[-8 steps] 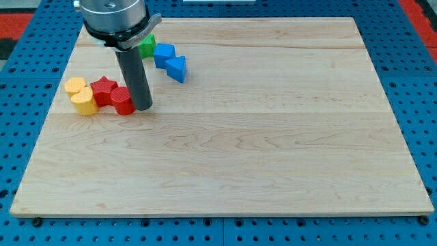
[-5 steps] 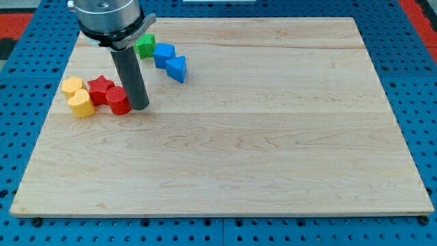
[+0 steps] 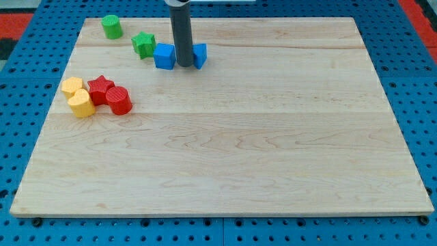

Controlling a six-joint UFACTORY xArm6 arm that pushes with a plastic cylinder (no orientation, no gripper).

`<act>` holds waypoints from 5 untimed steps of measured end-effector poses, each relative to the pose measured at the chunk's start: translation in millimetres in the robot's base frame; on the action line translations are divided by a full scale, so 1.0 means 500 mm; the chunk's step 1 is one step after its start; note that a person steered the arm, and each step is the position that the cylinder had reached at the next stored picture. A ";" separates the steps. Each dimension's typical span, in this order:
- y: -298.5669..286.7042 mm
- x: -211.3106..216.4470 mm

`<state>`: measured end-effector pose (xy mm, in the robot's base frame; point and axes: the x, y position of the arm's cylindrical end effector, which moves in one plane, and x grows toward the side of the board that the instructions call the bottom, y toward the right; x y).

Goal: Place the blue triangle at the top center

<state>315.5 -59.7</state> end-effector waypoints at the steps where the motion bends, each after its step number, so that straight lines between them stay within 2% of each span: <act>1: 0.032 -0.037; 2: 0.069 -0.063; 5: 0.132 -0.049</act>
<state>291.2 6.1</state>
